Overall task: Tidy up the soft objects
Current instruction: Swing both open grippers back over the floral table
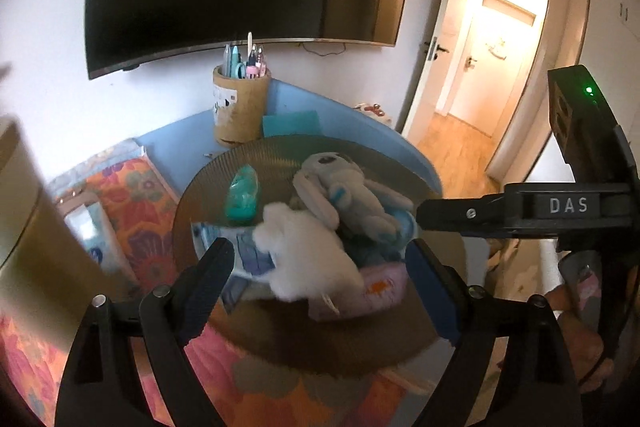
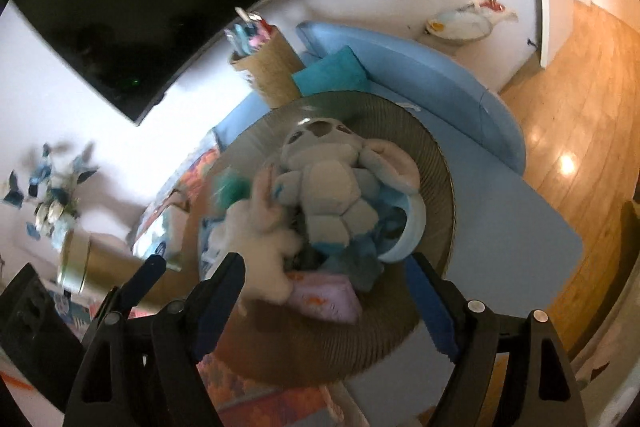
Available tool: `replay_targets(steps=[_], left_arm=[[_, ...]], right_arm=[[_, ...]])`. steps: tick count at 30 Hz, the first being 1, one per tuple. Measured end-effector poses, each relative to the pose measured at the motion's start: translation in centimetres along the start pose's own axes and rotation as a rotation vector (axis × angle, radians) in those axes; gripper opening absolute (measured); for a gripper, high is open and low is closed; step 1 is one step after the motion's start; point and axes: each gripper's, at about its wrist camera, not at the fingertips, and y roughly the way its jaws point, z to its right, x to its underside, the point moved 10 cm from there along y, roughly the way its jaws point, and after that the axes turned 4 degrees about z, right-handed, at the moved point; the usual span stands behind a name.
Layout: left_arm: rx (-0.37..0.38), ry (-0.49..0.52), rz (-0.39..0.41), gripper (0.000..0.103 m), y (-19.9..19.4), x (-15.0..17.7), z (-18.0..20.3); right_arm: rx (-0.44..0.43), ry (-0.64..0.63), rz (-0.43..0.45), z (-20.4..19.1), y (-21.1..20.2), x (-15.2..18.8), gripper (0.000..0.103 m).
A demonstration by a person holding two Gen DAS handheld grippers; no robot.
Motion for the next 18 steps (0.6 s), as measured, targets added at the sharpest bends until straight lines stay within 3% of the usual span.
replay_targets(steps=[11,18], left_arm=[[-0.004,-0.055,0.037,0.087,-7.1,1.1,-2.3],[-0.108,-0.043,0.052,0.087,-12.3,3.0,-6.1]], right_arm=[[-0.027,-0.198,0.034,-6.9,-2.6,3.7,0.081],[-0.05,-0.436,0.041,-13.6,-3.0,7.6,0.081]])
